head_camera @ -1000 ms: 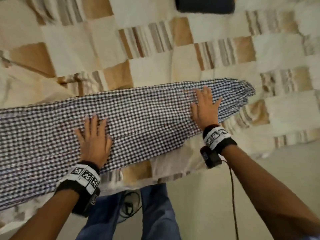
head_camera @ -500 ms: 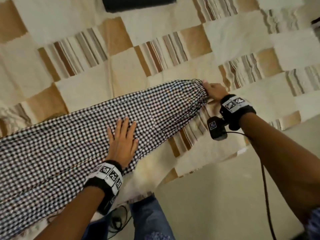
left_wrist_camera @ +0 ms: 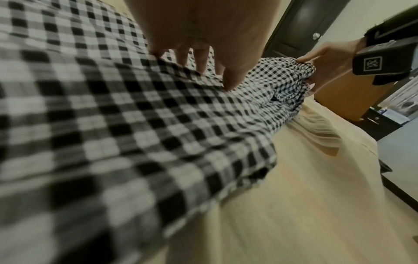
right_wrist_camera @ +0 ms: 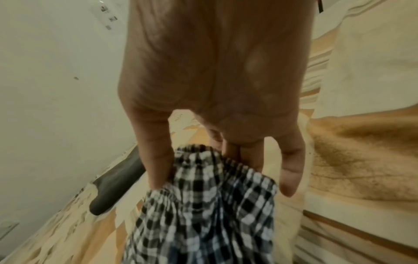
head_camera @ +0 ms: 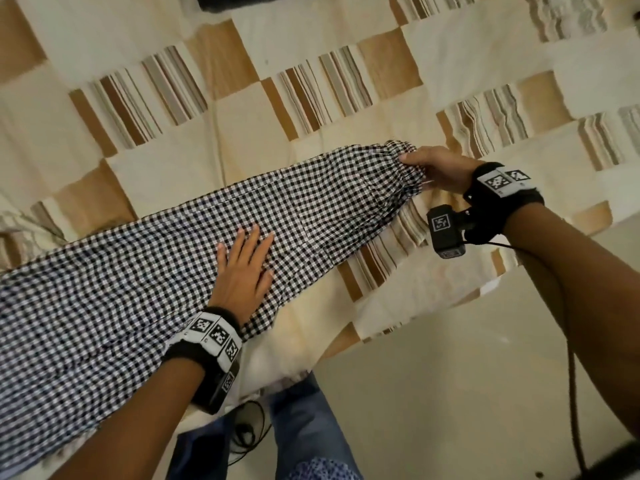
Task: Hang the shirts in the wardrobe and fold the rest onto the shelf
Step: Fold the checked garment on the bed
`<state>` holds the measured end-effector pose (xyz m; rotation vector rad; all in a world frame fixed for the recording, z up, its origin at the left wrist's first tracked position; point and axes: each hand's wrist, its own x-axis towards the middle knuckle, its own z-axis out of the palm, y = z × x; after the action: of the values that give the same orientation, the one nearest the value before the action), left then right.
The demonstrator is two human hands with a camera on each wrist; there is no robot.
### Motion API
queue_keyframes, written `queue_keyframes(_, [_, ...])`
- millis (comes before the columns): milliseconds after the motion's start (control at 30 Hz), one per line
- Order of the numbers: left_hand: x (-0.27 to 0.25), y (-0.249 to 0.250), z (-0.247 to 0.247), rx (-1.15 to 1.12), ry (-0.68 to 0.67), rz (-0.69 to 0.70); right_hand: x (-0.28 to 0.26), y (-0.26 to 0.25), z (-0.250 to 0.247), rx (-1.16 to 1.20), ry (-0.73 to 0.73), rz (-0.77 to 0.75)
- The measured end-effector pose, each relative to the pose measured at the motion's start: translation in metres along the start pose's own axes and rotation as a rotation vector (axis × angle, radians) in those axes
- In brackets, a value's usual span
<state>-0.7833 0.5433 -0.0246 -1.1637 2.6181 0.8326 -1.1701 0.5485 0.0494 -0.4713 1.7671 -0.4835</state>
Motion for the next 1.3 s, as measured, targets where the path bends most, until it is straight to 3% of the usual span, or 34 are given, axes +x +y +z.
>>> queue_keyframes(167, [-0.028, -0.014, -0.017, -0.129, 0.062, 0.045, -0.032, -0.022, 0.012, 0.002, 0.069, -0.079])
queue_keyframes(267, [-0.059, -0.032, -0.028, -0.196, 0.14, -0.003, -0.064, -0.052, 0.047, -0.147, -0.006, -0.101])
queue_keyframes(400, [-0.107, -0.072, -0.04, -0.286, 0.198, -0.131, -0.1, -0.095, 0.134, -0.627, 0.001, -0.123])
queue_keyframes(500, [-0.138, -0.105, -0.049, -0.324, 0.225, -0.241, -0.125, -0.112, 0.227, -1.067, 0.209, -0.32])
queue_keyframes(567, [-0.154, -0.121, -0.055, -0.391, 0.259, -0.341, -0.138, -0.115, 0.292, -1.073, 0.288, -0.463])
queue_keyframes(633, [-0.165, -0.132, -0.063, -0.499, 0.317, -0.437, -0.143, -0.114, 0.349, -0.984, 0.187, -0.574])
queue_keyframes(733, [-0.166, -0.147, -0.068, -0.673, 0.39, -0.564, -0.142, -0.103, 0.399, -0.877, -0.099, -0.553])
queue_keyframes(800, [-0.158, -0.149, -0.07, -0.821, 0.377, -0.648, -0.132, -0.087, 0.403, -0.839, -0.11, -0.538])
queue_keyframes(900, [-0.144, -0.142, -0.071, -0.972, 0.318, -0.754, -0.117, -0.055, 0.374, -0.71, 0.104, -0.535])
queue_keyframes(1000, [-0.131, -0.135, -0.07, -0.83, 0.261, -0.804, -0.102, -0.018, 0.319, -0.586, 0.378, -0.471])
queue_keyframes(1067, [-0.124, -0.132, -0.07, -0.787, 0.278, -0.832, -0.09, 0.011, 0.282, -0.528, 0.474, -0.388])
queue_keyframes(1167, [-0.113, -0.128, -0.07, -0.79, 0.328, -0.906, -0.08, 0.047, 0.251, -0.462, 0.305, -0.378])
queue_keyframes(1233, [-0.105, -0.127, -0.071, -0.793, 0.333, -0.93, -0.077, 0.063, 0.251, -0.513, 0.142, -0.45])
queue_keyframes(1300, [-0.102, -0.129, -0.071, -0.746, 0.312, -0.943, -0.072, 0.075, 0.256, -0.548, 0.088, -0.552])
